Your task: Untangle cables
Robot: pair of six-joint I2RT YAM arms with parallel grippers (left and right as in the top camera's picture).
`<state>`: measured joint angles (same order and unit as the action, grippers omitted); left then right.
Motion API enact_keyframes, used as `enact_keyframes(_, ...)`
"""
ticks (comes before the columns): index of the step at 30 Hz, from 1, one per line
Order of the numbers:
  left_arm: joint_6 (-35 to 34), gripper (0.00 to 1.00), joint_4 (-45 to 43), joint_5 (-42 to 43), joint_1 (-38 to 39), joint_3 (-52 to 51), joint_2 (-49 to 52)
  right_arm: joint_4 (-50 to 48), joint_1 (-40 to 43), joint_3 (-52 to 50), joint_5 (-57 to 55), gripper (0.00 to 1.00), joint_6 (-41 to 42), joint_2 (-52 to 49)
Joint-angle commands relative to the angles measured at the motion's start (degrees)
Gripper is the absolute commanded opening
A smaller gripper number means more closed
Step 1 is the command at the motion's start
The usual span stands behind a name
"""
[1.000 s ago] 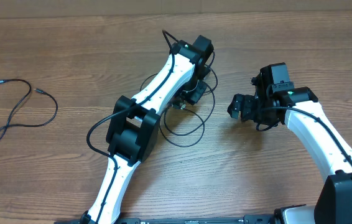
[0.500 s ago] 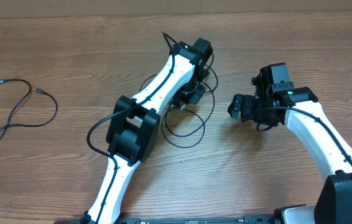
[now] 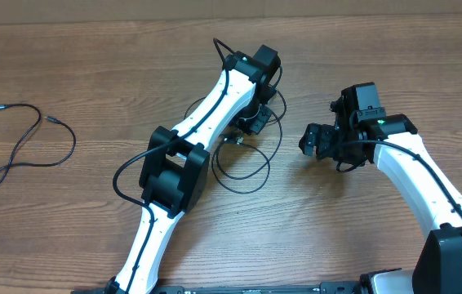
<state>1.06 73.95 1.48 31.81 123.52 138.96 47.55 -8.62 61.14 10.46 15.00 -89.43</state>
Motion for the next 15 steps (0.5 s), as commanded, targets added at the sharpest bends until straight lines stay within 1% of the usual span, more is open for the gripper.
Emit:
enact_keyframes(1, 0.2, 0.24, -0.2, 0.5, 0.4, -1.6, 0.1, -0.2, 0.2, 1.1, -0.3, 0.95, 0.2, 0.3)
enact_keyframes(12, 0.2, 0.25, -3.0, 0.5, 0.4, -6.2, 0.1, -0.2, 0.2, 1.1, -0.3, 0.95, 0.2, 0.3)
enact_keyframes(14, 0.1, 0.17, -2.9, 0.5, 0.4, -6.2, 0.1, -0.1, 0.2, 1.1, -0.3, 0.95, 0.2, 0.3)
enact_keyframes(15, 0.0, 0.11, -2.8, 0.5, 0.4, -6.1, 0.1, -0.1, 0.2, 1.1, -0.3, 0.95, 0.2, 0.3)
